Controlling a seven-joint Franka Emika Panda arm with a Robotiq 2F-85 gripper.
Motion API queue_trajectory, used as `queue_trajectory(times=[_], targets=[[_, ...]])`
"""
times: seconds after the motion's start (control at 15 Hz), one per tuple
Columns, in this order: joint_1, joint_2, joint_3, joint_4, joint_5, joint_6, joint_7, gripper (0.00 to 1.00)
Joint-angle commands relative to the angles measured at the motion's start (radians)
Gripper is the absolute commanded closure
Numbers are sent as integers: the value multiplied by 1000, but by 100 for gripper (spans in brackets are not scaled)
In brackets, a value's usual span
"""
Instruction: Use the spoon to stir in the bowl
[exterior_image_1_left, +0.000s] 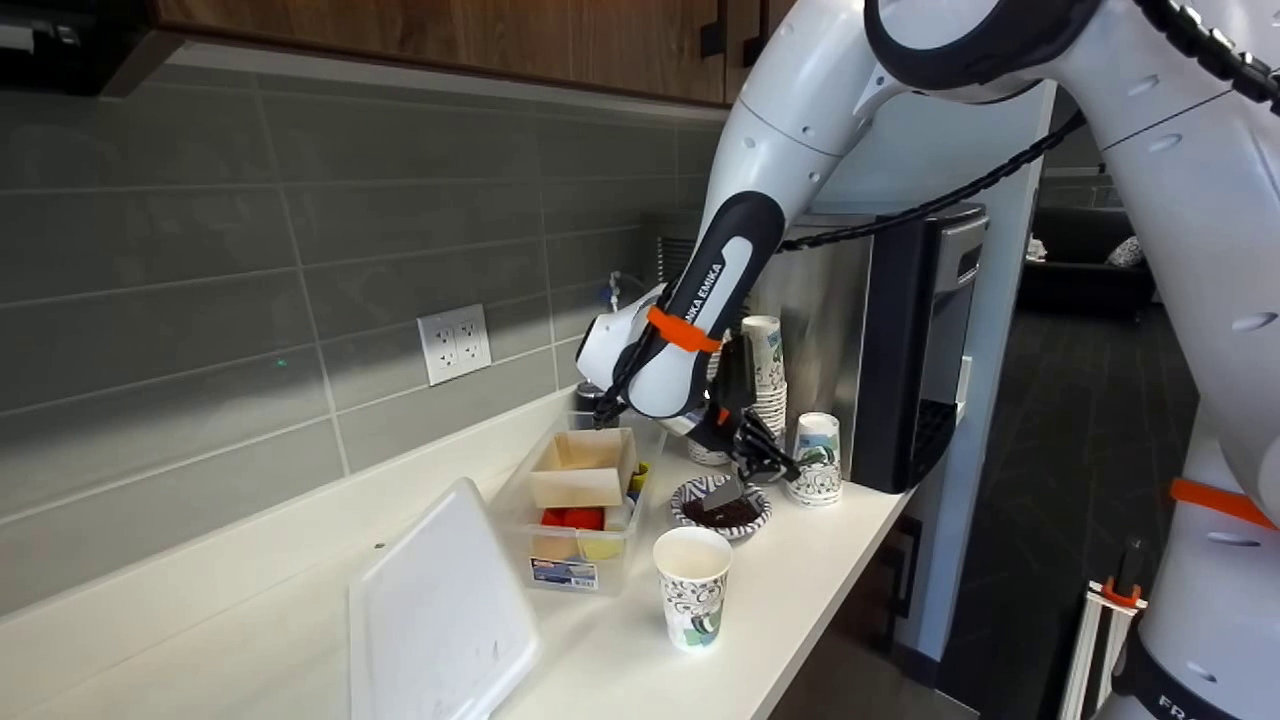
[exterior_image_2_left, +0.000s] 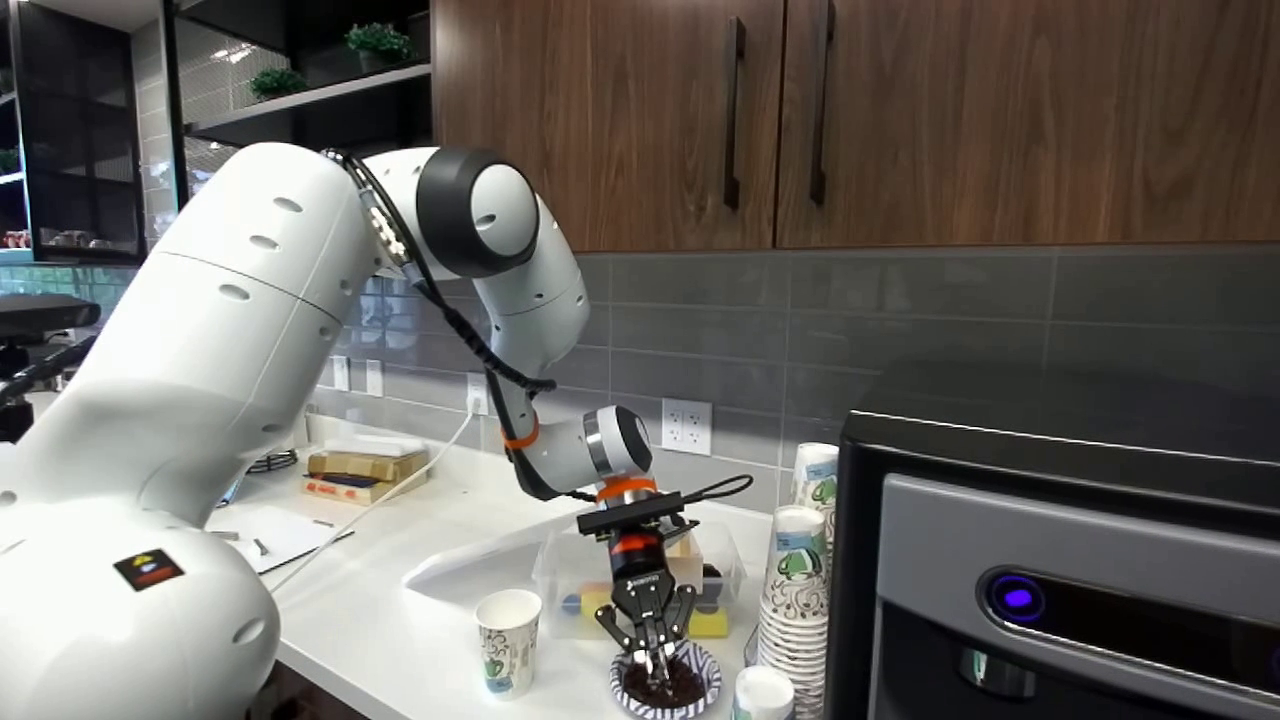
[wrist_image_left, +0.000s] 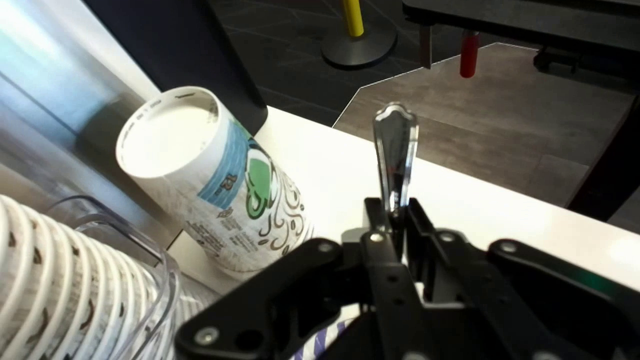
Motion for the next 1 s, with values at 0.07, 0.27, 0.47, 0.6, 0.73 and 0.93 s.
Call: queue_trajectory(times=[0.07,0.27,0.47,0.6,0.73,0.93], targets=[[-11,2,-17,22,-17,47,53,97],[3,15,-40,35,-33,4,129,97],[16,35,-49,47,-30,-104,173,97],[14,54,-43,54,-22,-171,170,97],[12,66,-30,51,-17,-208,146,97],[7,76,-4,33,-22,-192,98,97]])
